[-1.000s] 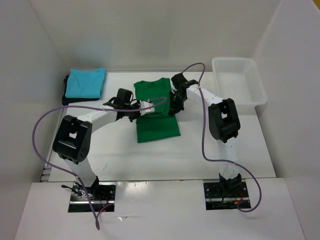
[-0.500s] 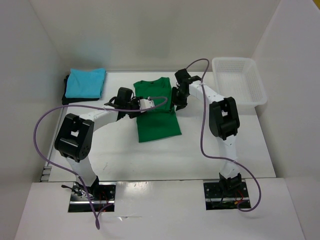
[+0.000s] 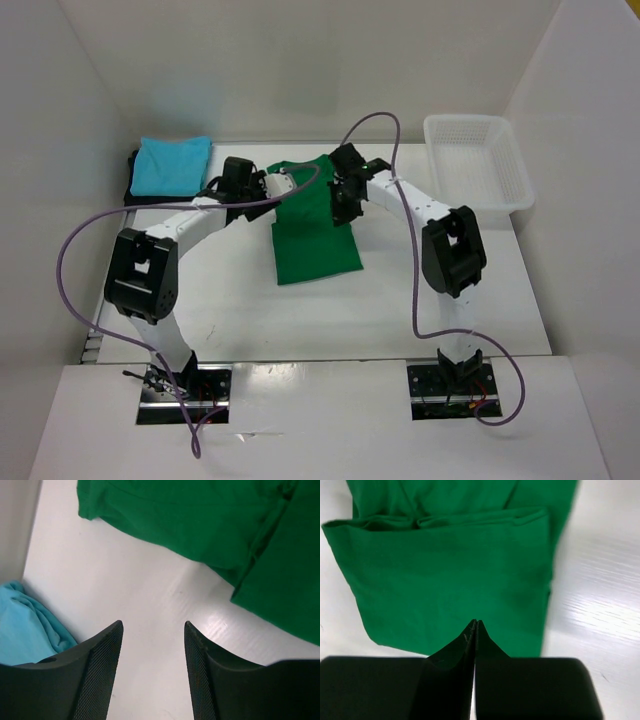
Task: Fold and stack the t-shirts
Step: Fold the folded rectangular tshirt in 1/3 of the way
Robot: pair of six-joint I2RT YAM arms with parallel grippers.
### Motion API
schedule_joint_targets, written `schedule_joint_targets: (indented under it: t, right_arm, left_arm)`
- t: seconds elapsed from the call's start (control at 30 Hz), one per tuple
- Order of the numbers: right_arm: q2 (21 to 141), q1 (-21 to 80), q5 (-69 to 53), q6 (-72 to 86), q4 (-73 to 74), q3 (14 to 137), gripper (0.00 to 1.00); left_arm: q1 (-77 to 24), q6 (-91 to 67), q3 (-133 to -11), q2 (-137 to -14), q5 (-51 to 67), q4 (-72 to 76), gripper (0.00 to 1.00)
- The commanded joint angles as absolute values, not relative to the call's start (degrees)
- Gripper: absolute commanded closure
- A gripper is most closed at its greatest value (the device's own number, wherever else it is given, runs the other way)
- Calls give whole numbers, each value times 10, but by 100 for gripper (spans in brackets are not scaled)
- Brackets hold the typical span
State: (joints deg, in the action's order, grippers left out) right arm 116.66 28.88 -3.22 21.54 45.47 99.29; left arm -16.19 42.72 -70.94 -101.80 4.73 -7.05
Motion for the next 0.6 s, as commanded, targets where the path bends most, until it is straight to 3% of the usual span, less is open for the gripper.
schedule_joint_targets:
  t: [0.0,0.27,0.47,0.57]
  right_arm:
    - [1194,287,-37,213,425,1003,100]
    - [1352,242,-53,228,436,1142,100]
    - [1290,221,-53,235,405,1100,100]
    - [1246,215,-53,235,405,1080,84]
  left_arm:
    - [-163,379,-719,-977,68,-152,40]
    - [-184,428,-681,-909,98,-262,34]
    - [-298,529,-631,-881,117,-327,25]
    - [-337,555,-610,-881,112,-327,25]
